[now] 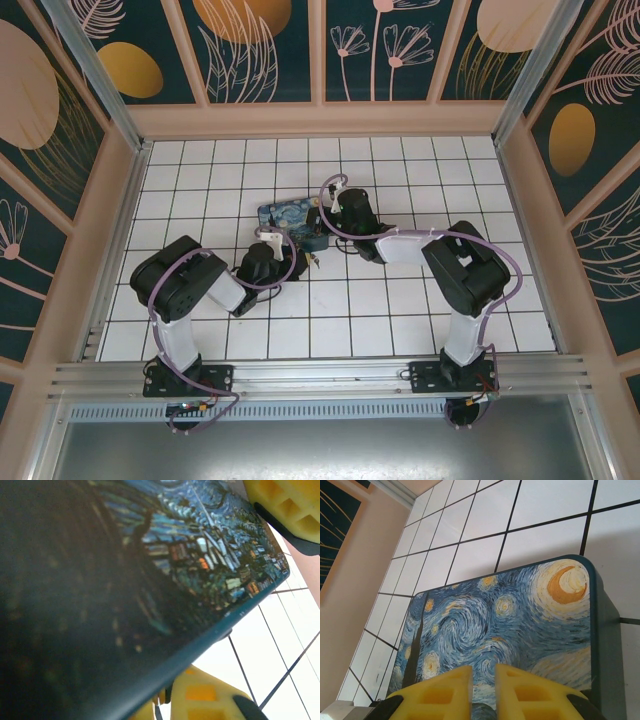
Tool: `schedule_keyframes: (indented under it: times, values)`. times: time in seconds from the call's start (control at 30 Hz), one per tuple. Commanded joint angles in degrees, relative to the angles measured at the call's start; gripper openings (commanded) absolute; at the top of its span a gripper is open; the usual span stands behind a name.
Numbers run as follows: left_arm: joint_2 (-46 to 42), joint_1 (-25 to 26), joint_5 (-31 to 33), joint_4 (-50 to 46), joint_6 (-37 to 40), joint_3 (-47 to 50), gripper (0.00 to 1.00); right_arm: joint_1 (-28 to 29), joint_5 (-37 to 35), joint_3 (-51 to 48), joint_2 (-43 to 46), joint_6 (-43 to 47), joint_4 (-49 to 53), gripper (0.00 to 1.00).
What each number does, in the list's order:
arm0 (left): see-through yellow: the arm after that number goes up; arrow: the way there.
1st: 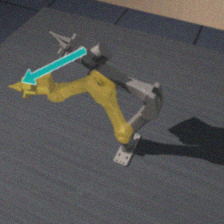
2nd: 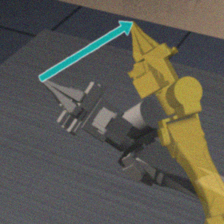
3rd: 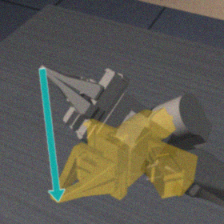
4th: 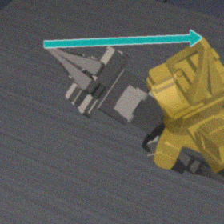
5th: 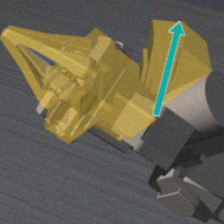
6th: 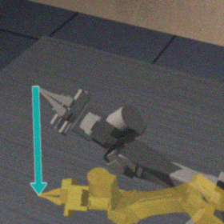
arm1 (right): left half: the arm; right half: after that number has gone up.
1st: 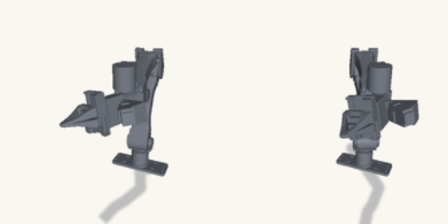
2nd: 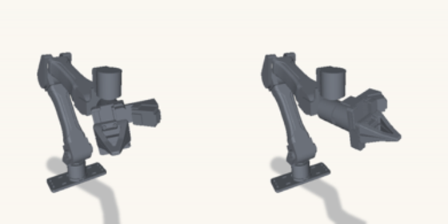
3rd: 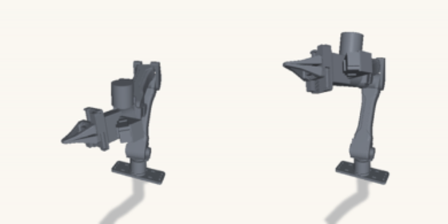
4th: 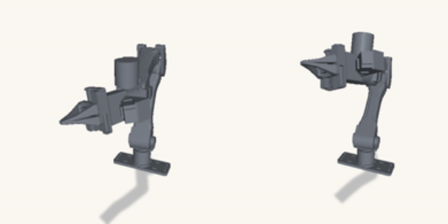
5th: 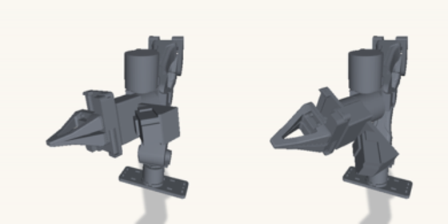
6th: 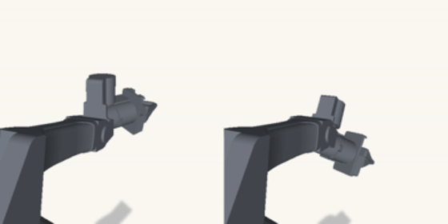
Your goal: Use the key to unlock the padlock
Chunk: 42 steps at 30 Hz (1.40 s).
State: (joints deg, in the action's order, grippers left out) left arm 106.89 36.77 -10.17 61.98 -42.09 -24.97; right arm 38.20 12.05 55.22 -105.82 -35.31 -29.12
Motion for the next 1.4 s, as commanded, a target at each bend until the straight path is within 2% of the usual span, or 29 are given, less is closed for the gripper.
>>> schedule_keyframes:
  times: [0.0,0.23,0.43,0.57,0.67,0.73,0.97,1.37]
  values:
    - [0.2,0.4,0.1,0.7,-0.2,-1.2,0.01,0.0,1.3,-2.3,-2.4,-1.2,4.0,0.19]
    - [-4.0,0.4,-2.0,-3.2,-0.5,-1.3,0.00,0.0,1.3,-2.1,0.4,-1.2,4.2,0.20]
    - [-10.2,0.4,-5.7,-10.0,-0.2,-2.1,0.00,0.7,-1.1,-8.5,10.2,-2.9,1.0,0.24]
    - [-13.2,0.4,-7.6,-13.3,-0.4,-2.5,0.00,2.1,-3.0,-16.4,17.3,-6.1,-3.2,0.32]
    - [-14.3,0.3,-9.9,-14.3,-0.8,-2.8,0.00,4.0,-4.4,-21.9,20.5,-8.5,-6.0,0.42]
    - [-14.8,0.3,-10.9,-14.7,-1.2,-2.7,0.00,5.4,-5.4,-25.0,21.6,-10.3,-8.2,0.45]
    - [-16.7,0.3,-13.7,-15.0,-2.4,-2.2,0.00,7.2,-5.8,-36.3,21.8,-17.9,-23.2,0.49]
    - [-17.4,0.1,-17.7,-11.3,-6.6,-1.6,0.00,6.4,-3.5,-41.8,17.8,-24.7,-39.9,0.51]
